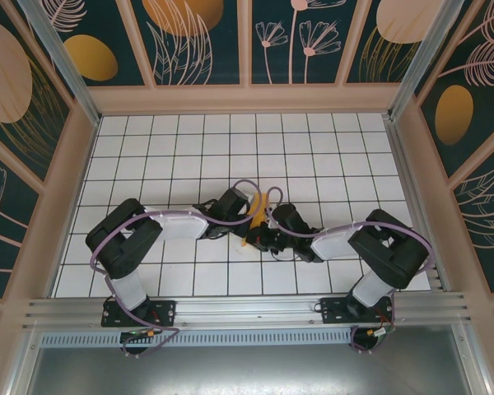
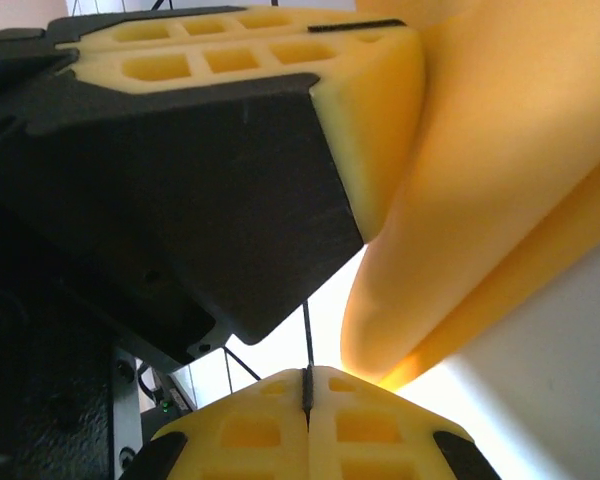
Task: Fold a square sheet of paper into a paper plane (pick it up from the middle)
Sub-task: Third fold the triangle at the center of the table.
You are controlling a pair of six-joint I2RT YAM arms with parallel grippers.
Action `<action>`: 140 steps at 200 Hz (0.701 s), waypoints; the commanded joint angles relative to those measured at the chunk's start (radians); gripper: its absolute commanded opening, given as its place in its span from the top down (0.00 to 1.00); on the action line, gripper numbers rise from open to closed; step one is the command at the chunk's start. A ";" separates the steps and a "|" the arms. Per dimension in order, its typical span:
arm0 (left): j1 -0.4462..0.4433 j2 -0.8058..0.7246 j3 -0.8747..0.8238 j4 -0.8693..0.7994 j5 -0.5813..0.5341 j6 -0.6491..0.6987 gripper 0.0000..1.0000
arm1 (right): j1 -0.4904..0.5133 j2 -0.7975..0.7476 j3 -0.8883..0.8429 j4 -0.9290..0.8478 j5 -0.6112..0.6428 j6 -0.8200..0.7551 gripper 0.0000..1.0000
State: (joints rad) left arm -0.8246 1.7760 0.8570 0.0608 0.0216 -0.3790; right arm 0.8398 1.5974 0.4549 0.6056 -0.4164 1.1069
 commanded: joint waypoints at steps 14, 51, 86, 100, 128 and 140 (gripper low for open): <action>-0.001 0.051 -0.003 -0.042 0.041 0.005 1.00 | 0.008 0.037 0.020 0.057 -0.030 0.005 1.00; -0.001 0.052 0.000 -0.044 0.043 0.006 1.00 | 0.008 0.062 0.019 0.056 -0.027 0.002 1.00; -0.001 0.052 -0.001 -0.045 0.043 0.006 1.00 | 0.003 0.098 0.020 0.045 -0.029 -0.002 1.00; -0.001 0.052 -0.001 -0.048 0.041 0.006 1.00 | 0.001 0.102 0.027 0.005 -0.014 -0.005 1.00; -0.001 0.054 0.001 -0.050 0.039 0.006 1.00 | -0.001 0.081 0.030 0.002 -0.030 -0.013 1.00; -0.001 0.054 0.001 -0.049 0.039 0.007 1.00 | 0.002 0.051 0.039 -0.025 -0.026 -0.029 1.00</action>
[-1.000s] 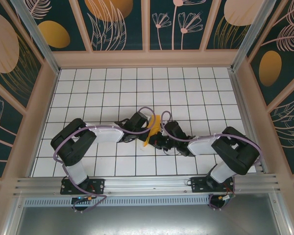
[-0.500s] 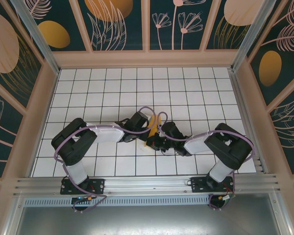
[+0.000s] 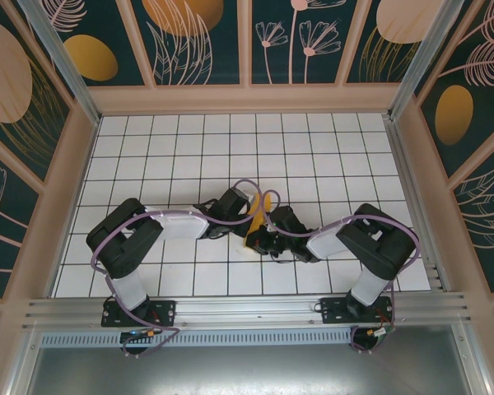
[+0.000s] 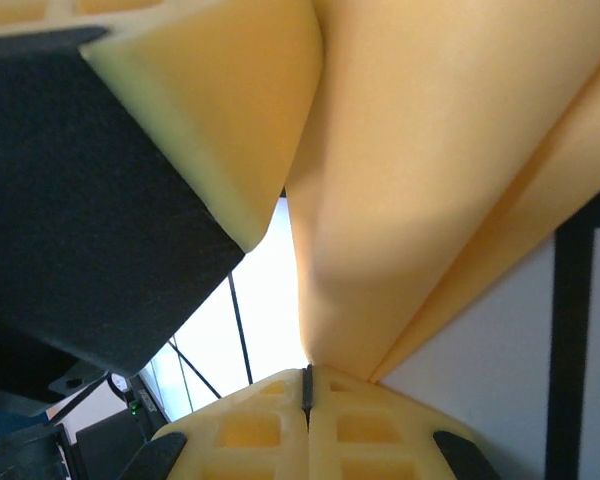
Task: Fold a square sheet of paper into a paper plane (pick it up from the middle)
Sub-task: Third fold the triangle at the center of the table.
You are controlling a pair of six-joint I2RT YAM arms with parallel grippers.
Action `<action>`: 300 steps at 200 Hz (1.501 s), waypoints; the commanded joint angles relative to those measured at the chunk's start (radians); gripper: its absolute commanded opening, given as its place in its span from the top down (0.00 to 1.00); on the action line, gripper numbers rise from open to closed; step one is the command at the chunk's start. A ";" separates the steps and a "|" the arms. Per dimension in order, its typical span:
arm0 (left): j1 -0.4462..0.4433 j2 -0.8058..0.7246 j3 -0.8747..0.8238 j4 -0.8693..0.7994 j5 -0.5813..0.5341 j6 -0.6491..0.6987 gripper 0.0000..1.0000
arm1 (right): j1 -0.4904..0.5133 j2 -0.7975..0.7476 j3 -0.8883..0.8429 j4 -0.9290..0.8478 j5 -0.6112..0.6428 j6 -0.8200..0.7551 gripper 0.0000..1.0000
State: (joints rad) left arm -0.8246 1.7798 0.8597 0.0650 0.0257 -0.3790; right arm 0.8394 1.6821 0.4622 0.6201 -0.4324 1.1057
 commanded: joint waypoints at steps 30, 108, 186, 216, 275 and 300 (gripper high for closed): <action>-0.001 0.049 -0.001 -0.056 0.034 0.007 1.00 | -0.002 -0.102 0.022 -0.064 0.017 -0.042 1.00; -0.001 0.051 0.002 -0.058 0.037 0.008 1.00 | -0.006 -0.030 0.019 0.009 -0.020 -0.024 1.00; -0.001 0.052 0.007 -0.065 0.034 0.010 1.00 | -0.011 0.030 0.046 -0.104 -0.011 -0.028 1.00; -0.002 0.052 0.007 -0.065 0.033 0.009 1.00 | -0.012 -0.052 0.065 -0.192 0.027 -0.074 1.00; -0.002 0.060 0.010 -0.064 0.037 0.010 1.00 | -0.105 -0.110 0.015 -0.061 -0.036 -0.067 1.00; -0.002 0.057 0.009 -0.065 0.036 0.010 1.00 | -0.120 -0.068 0.029 -0.027 -0.060 -0.066 1.00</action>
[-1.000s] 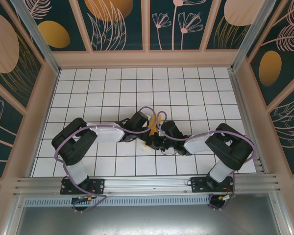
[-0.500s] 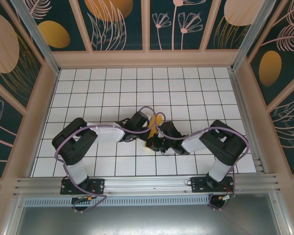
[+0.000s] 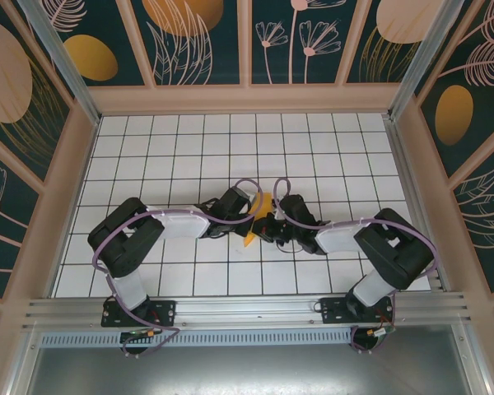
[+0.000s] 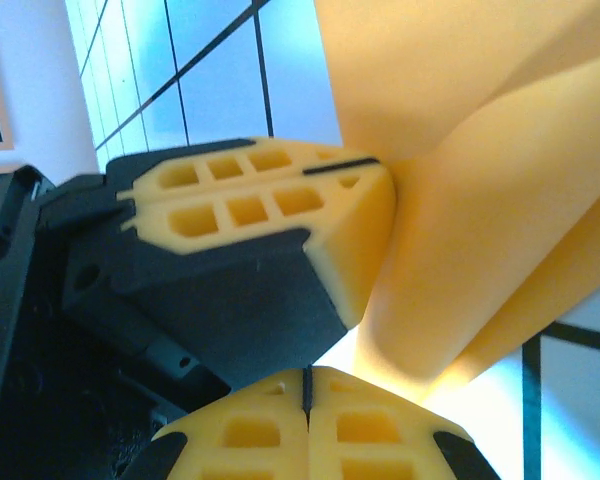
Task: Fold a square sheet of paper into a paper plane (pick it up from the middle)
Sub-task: Third fold the triangle at the center of the table.
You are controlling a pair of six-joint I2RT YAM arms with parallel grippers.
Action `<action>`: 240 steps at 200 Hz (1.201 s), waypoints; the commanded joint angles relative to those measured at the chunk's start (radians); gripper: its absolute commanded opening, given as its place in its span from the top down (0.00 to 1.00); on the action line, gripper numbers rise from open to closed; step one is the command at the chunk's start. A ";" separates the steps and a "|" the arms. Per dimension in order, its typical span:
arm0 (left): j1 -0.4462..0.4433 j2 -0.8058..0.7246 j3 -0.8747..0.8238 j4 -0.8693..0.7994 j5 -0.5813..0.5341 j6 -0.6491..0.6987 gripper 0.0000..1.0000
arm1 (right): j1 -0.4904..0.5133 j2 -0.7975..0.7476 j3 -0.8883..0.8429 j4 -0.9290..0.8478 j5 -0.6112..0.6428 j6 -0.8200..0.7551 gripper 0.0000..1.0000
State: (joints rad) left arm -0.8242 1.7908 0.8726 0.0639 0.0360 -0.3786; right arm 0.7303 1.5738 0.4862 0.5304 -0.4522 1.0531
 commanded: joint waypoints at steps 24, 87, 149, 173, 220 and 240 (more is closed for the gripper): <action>-0.002 0.048 0.000 -0.066 0.026 0.012 1.00 | -0.012 0.078 0.025 0.084 -0.061 -0.007 1.00; -0.002 0.055 0.001 -0.071 0.023 0.014 1.00 | -0.008 0.152 0.043 -0.087 0.006 -0.058 1.00; -0.002 0.055 0.007 -0.080 0.015 0.014 1.00 | -0.013 0.039 0.090 -0.185 0.030 -0.091 1.00; -0.002 0.052 0.005 -0.080 0.018 0.016 1.00 | -0.018 -0.011 0.108 -0.223 0.059 -0.097 1.00; -0.002 0.048 0.006 -0.078 0.019 0.016 1.00 | -0.056 0.050 0.120 -0.164 0.038 -0.093 1.00; -0.001 0.045 0.005 -0.079 0.019 0.016 1.00 | -0.066 0.079 0.111 -0.176 0.049 -0.094 1.00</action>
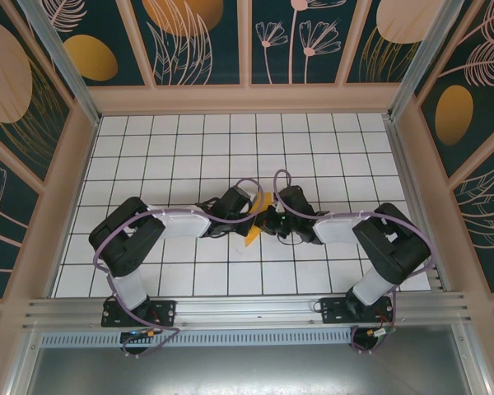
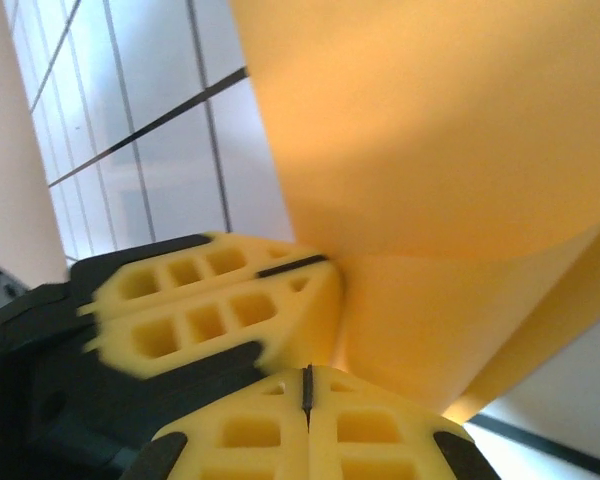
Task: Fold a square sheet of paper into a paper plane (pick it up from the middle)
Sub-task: Third fold the triangle at the center of the table.
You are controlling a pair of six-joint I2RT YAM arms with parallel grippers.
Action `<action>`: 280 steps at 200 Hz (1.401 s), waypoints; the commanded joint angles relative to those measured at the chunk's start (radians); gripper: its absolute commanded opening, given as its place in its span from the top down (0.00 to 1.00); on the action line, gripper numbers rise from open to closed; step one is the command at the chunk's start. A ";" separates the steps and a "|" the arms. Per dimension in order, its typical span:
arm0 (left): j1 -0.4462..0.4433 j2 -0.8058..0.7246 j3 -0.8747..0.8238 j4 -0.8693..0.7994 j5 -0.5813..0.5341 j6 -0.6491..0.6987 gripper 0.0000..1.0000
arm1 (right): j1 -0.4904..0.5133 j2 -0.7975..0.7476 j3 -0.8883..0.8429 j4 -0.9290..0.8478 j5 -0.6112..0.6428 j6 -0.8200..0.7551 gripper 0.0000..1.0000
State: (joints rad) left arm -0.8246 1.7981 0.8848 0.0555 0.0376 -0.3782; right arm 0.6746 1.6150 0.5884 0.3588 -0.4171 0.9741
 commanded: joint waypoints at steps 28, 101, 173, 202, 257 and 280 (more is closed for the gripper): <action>-0.001 0.041 -0.006 -0.073 0.016 0.016 1.00 | -0.016 0.061 -0.029 -0.014 0.044 -0.018 1.00; -0.002 0.041 -0.003 -0.079 0.013 0.016 1.00 | -0.059 -0.034 0.027 -0.086 0.010 -0.084 1.00; -0.002 0.038 0.001 -0.075 0.033 0.023 1.00 | -0.122 0.068 0.240 -0.317 0.064 -0.282 1.00; -0.001 0.037 0.012 -0.083 0.028 0.027 1.00 | -0.122 0.209 0.371 -0.426 0.099 -0.371 1.00; -0.002 0.029 0.037 -0.091 0.027 0.037 1.00 | -0.122 0.297 0.462 -0.501 0.151 -0.479 1.00; -0.002 0.027 0.068 -0.098 0.022 0.045 1.00 | -0.122 0.311 0.459 -0.510 0.151 -0.500 1.00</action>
State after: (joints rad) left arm -0.8246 1.8038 0.9154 0.0093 0.0448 -0.3626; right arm 0.5541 1.8885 1.0412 -0.0727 -0.2924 0.5354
